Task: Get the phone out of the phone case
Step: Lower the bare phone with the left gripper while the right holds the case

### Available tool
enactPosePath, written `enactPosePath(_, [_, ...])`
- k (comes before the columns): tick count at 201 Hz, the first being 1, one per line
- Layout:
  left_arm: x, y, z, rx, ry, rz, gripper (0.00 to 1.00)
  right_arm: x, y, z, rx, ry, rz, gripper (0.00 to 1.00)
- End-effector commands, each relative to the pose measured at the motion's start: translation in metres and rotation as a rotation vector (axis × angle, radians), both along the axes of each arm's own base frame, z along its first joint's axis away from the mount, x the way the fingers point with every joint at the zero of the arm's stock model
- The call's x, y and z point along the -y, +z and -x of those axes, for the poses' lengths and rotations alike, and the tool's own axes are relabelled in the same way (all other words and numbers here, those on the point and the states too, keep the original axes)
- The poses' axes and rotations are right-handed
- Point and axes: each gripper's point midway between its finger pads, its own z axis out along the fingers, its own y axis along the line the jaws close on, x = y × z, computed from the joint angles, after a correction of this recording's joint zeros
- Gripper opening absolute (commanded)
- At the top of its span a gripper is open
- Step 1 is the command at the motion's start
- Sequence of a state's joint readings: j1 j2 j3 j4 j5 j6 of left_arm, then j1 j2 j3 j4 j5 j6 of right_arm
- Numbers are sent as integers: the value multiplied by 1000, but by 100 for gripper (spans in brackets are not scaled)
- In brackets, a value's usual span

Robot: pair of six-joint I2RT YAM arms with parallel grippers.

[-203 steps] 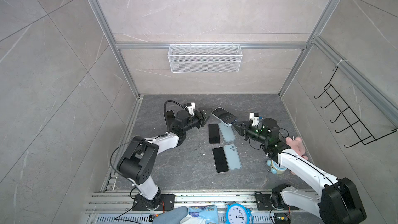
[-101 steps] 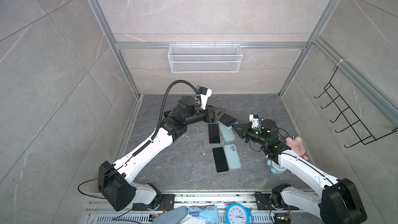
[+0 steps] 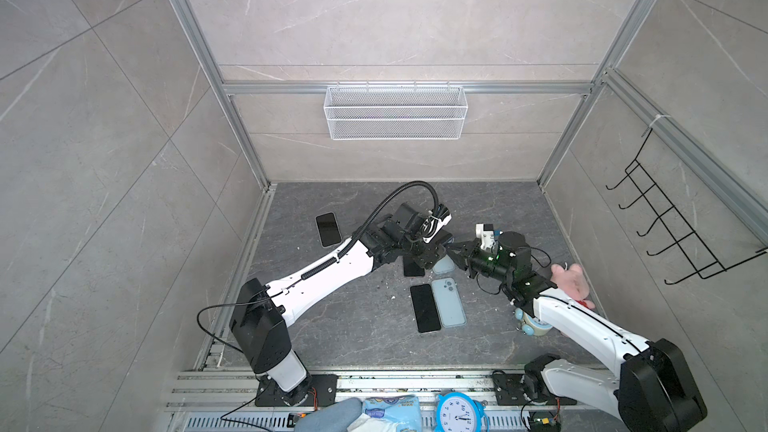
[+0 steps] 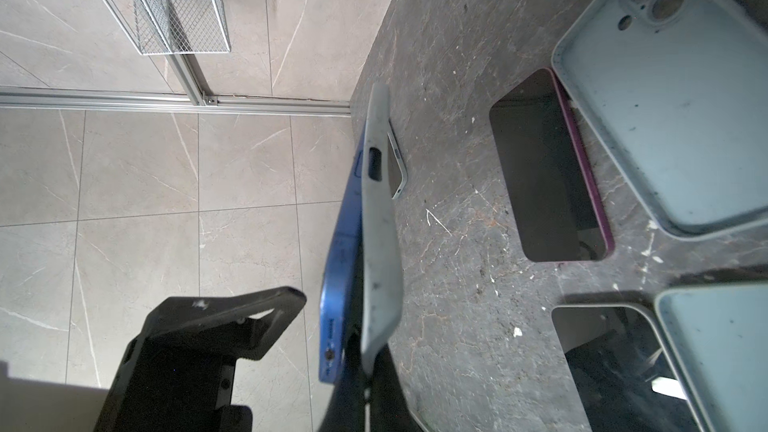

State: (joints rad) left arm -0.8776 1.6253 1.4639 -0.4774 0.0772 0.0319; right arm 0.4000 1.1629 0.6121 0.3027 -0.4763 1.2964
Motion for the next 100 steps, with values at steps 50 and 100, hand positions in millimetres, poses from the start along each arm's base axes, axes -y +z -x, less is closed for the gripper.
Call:
enactPosePath(50, [1,12,-29,136,55,-41,69,-17,16,0,87,39,-6,0])
enactPosePath(100, [4,1,-22,99,24,-38,68,-19,11,0,78,42,-1,0])
